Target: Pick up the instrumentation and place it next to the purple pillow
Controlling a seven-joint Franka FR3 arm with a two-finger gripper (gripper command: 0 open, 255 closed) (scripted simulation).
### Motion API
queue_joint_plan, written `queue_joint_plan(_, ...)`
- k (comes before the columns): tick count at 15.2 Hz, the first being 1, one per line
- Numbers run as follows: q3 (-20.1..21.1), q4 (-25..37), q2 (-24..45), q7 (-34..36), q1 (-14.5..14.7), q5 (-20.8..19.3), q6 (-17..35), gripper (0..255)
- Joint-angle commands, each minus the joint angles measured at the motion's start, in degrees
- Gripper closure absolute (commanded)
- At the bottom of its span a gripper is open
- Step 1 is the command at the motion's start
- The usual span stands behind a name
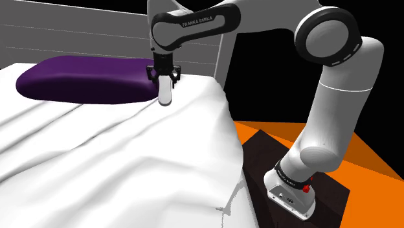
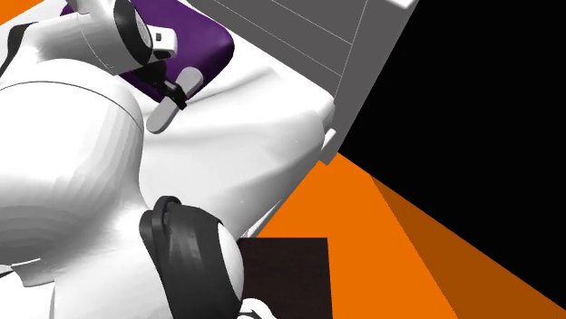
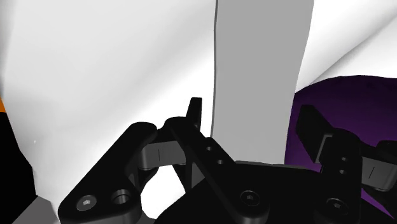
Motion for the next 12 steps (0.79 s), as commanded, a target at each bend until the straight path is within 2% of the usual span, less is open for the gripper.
queue_joint_plan(1,0.0,-0.9,0.6,0.2,0.1,-0.2,1.5,255)
queue_joint_plan(12,-0.3,-5.7,3.4,0.8,0.2,-1.0,8.9,255)
